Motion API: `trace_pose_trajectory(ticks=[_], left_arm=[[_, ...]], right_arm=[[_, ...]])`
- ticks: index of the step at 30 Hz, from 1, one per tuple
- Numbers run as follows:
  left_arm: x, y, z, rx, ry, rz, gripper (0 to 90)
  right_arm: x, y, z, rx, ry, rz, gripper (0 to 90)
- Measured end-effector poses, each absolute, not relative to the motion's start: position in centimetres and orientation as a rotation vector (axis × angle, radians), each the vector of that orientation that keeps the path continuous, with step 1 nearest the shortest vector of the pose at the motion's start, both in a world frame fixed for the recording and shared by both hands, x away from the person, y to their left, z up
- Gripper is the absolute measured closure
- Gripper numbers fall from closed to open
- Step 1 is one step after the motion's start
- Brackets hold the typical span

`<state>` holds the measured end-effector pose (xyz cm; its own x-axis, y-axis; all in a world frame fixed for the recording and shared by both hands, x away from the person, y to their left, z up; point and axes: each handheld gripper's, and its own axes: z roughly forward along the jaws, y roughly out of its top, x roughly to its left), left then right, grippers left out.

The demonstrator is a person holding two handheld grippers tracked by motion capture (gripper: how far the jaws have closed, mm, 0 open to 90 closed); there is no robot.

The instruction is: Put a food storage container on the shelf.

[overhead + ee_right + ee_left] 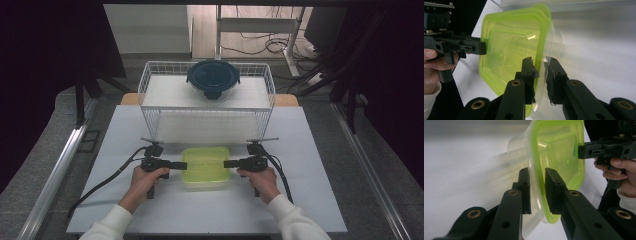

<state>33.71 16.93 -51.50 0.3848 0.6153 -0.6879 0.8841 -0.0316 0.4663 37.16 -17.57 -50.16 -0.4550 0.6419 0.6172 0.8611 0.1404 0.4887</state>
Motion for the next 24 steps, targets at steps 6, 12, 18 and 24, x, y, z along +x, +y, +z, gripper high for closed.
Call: trace_pose_trajectory(ticks=[6, 12, 18, 24], left_arm=[[33.0, 17.0, -50.6, 1.731, 1.284, -0.366, 78.9], [32.4, 17.0, -50.0, 1.722, 1.264, -0.364, 79.2], [31.8, 16.8, -48.8, 1.717, 1.237, -0.326, 79.4], [31.2, 16.9, -47.7, 1.714, 1.206, -0.301, 79.4]], right_arm=[[36.4, -17.7, -49.0, -1.432, -2.207, -1.256, 78.5], [35.8, -18.0, -48.3, -1.405, -2.232, -1.285, 78.5], [35.3, -18.2, -47.4, -1.382, -2.255, -1.322, 78.5], [34.9, -18.3, -46.7, -1.361, -2.269, -1.348, 78.5]])
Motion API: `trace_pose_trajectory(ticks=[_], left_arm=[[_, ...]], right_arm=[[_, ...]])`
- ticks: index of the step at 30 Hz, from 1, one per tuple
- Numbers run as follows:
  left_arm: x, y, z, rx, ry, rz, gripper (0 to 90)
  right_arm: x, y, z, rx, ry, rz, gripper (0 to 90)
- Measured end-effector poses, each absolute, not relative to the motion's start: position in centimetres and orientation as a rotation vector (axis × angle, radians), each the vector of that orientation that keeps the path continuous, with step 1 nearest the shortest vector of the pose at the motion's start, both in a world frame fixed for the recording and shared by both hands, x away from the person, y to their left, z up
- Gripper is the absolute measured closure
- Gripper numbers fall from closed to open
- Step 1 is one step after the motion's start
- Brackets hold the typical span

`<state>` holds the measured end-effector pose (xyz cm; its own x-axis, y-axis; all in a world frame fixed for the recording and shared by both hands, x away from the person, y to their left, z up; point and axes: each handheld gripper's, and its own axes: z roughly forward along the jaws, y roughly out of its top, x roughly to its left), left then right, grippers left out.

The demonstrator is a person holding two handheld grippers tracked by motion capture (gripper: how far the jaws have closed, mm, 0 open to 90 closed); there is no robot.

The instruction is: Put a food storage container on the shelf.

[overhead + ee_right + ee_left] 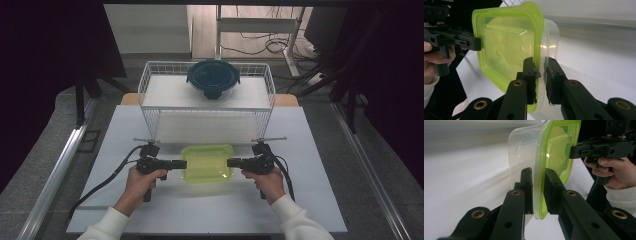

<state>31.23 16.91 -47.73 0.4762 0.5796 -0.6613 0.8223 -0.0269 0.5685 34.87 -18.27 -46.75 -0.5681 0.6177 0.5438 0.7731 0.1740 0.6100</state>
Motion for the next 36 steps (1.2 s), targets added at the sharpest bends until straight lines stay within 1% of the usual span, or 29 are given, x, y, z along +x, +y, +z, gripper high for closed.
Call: trace_pose_trajectory(ticks=[2, 3, 10, 14, 17, 22, 30, 33, 36], left_arm=[[31.0, 16.9, -47.3, 1.723, 1.200, -0.279, 79.4], [30.7, 16.8, -46.7, 1.733, 1.190, -0.247, 79.5], [30.1, 17.1, -45.5, 1.712, 1.158, -0.224, 79.4], [29.6, 17.0, -44.2, 1.731, 1.132, -0.159, 79.4], [29.4, 17.1, -43.7, 1.708, 1.122, -0.162, 79.3], [29.0, 17.1, -42.4, 1.738, 1.100, -0.093, 79.5], [29.1, 17.4, -41.9, 1.721, 1.091, -0.098, 79.7], [29.0, 17.4, -41.2, 1.727, 1.080, -0.066, 79.8], [29.0, 17.4, -40.9, 1.722, 1.075, -0.062, 79.8]], right_arm=[[34.7, -18.2, -46.4, -1.351, -2.282, -1.359, 78.5], [34.5, -18.1, -46.0, -1.341, -2.303, -1.371, 78.5], [33.9, -18.1, -45.0, -1.316, -2.308, -1.431, 78.5], [33.5, -17.9, -43.8, -1.291, -2.353, -1.469, 78.5], [33.4, -18.0, -43.4, -1.281, -2.347, -1.490, 78.5], [33.0, -17.8, -42.5, -1.256, -2.376, -1.528, 78.5], [32.9, -17.6, -41.3, -1.235, -2.405, -1.562, 78.5], [32.9, -17.4, -40.6, -1.224, -2.427, -1.577, 78.5], [33.0, -17.4, -40.4, -1.219, -2.425, -1.584, 78.5]])
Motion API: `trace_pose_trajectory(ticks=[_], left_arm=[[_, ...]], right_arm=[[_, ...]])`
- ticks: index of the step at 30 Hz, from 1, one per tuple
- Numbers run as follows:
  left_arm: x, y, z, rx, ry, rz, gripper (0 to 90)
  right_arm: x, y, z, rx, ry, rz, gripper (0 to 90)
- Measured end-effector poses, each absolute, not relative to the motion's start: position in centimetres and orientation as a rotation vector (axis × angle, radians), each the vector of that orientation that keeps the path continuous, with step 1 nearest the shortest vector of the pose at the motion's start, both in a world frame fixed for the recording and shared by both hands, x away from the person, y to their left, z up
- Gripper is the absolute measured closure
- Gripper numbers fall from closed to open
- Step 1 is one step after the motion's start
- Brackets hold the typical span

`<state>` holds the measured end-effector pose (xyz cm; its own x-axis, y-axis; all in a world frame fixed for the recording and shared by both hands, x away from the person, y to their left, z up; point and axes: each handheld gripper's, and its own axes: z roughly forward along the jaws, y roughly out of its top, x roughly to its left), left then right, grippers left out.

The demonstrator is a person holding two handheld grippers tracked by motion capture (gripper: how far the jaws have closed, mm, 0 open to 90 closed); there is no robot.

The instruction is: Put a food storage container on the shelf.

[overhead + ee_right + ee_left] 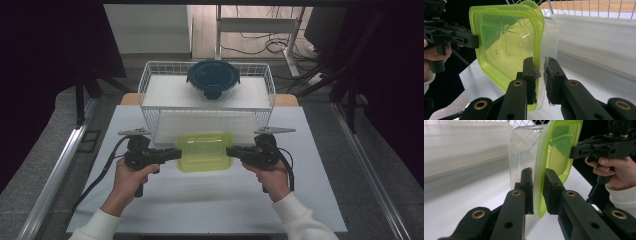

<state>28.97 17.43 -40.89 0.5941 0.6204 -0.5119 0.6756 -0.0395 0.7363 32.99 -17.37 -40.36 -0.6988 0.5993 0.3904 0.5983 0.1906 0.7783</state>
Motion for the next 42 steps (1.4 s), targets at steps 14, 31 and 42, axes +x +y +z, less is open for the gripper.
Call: trace_pose_trajectory(ticks=[14, 31, 42], left_arm=[[29.9, 17.8, -37.5, 1.696, 1.040, -0.031, 79.9], [33.9, 17.5, -30.4, 1.687, 0.974, 0.033, 80.1], [36.9, 17.5, -28.1, 1.685, 0.966, 0.027, 80.3]], right_arm=[[33.5, -17.1, -36.9, 1.152, 2.392, 1.588, 78.5], [36.5, -17.3, -29.4, 1.105, 2.323, 1.591, 78.4], [39.1, -17.4, -26.9, 1.127, 2.306, 1.610, 78.5]])
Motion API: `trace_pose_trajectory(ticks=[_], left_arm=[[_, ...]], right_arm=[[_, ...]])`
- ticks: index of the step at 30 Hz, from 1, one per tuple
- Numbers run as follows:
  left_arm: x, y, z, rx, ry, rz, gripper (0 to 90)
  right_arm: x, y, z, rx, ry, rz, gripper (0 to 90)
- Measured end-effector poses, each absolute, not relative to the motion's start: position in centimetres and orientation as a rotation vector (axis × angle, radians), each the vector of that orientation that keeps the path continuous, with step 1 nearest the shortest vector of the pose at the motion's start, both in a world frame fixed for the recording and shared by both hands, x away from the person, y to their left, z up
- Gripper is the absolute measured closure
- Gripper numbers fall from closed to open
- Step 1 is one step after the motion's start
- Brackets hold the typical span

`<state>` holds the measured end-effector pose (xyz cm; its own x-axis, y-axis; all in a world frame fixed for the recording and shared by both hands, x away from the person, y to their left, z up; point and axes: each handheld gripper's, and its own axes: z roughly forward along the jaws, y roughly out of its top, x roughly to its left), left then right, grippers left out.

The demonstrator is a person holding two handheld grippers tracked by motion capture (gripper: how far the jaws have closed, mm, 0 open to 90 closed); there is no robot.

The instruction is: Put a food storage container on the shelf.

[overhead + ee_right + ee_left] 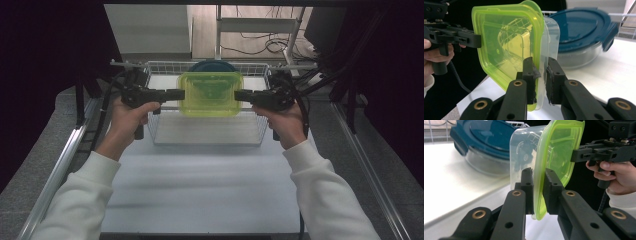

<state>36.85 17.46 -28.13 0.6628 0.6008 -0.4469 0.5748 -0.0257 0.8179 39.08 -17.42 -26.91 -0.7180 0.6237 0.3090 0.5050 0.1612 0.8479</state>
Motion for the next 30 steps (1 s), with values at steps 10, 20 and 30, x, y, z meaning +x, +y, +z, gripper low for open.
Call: trace_pose_trajectory(ticks=[10, 20, 30], left_arm=[[40.0, 17.4, -26.8, 1.673, 0.972, -0.003, 80.5], [43.3, 17.3, -25.7, 1.673, 1.034, -0.030, 80.7], [45.7, 17.3, -25.9, 1.645, 1.096, -0.086, 80.9]], right_arm=[[41.7, -17.6, -24.8, 1.143, 2.303, 1.608, 78.6], [45.5, -17.5, -23.7, 1.226, 2.328, 1.601, 78.8], [48.2, -17.4, -23.9, 1.338, 2.331, 1.601, 78.8]])
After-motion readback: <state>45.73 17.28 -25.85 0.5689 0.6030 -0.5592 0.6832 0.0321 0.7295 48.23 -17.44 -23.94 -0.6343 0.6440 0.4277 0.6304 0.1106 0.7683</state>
